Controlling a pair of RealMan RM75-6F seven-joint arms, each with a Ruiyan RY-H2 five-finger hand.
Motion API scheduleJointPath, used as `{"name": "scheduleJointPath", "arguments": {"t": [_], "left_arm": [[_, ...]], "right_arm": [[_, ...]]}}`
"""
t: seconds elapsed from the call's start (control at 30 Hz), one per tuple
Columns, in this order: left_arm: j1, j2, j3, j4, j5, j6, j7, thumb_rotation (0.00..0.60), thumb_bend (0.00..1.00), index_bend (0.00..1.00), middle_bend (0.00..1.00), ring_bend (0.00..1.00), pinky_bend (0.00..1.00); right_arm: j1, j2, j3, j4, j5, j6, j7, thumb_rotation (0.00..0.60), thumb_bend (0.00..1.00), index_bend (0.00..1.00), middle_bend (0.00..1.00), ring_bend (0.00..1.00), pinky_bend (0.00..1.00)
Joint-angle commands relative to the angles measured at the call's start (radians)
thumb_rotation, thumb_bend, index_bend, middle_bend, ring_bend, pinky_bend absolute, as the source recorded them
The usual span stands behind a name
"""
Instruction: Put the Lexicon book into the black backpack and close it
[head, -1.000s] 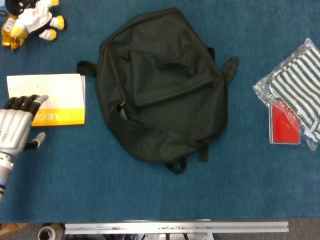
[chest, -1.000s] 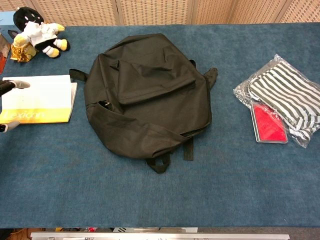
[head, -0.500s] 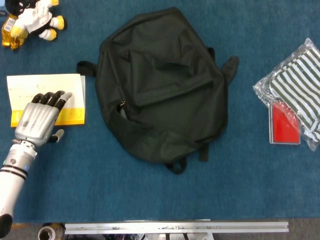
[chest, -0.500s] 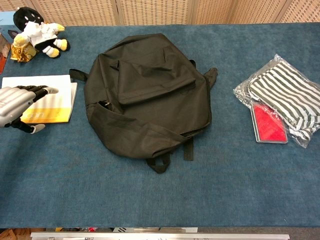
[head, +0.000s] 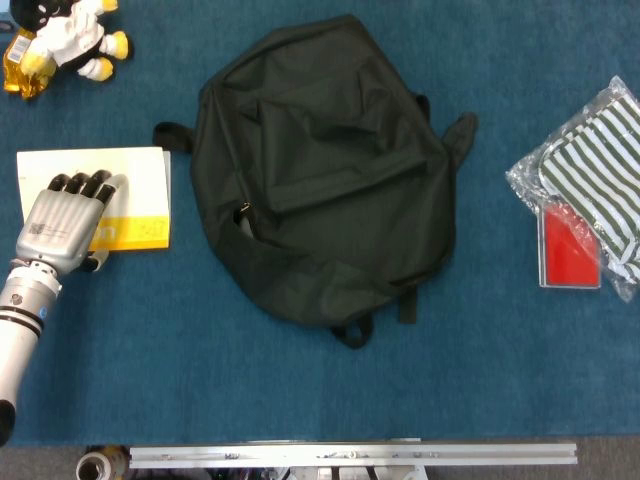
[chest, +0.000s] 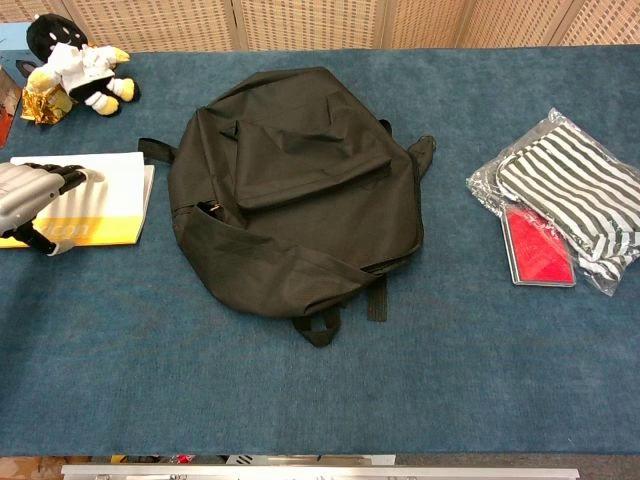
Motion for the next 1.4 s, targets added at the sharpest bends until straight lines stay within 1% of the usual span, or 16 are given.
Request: {"name": "scheduleJointPath", "arguments": {"t": [0.03,0.3,1.1,1.33,1.4], "left_arm": [[-0.004,0.004,0.007,0.003,-0.007,-0.009,-0.003,0.6,0.25,0.09,0.13,0.14,0.15],[-0.014,-0.017,0.021,0.032,-0.019,-0.024,-0.024,0.6,0.25,0.09,0.13,0.14,0.15],[-0.047,-0.051,0.018,0.079,-0.085,-0.041,-0.029,0.6,0.25,0.1,0.14,0.14,0.15],[-0.054,-0.041,0.032,0.066,-0.09,-0.053,-0.018,0.6,0.25,0.1,0.14,0.14,0.15],[-0.055,-0.047,0.024,0.071,-0.098,-0.053,-0.037,0.6,0.25,0.1,0.14,0.14,0.15]], "right_arm": [[-0.001,0.001,0.0,-0.001,-0.001,0.0,0.001,0.6,0.11,0.25,0.35,0.2,0.32],[-0.009,0.004,-0.001,-0.006,-0.005,0.0,0.002,0.6,0.11,0.25,0.35,0.2,0.32],[-0.025,0.01,-0.001,0.002,0.001,-0.006,0.022,0.6,0.11,0.25,0.35,0.2,0.32],[-0.027,0.011,-0.002,0.002,0.001,-0.011,0.028,0.6,0.11,0.25,0.35,0.2,0.32],[-0.028,0.012,-0.002,0.002,0.002,-0.012,0.029,0.6,0.11,0.25,0.35,0.2,0.32]]}}
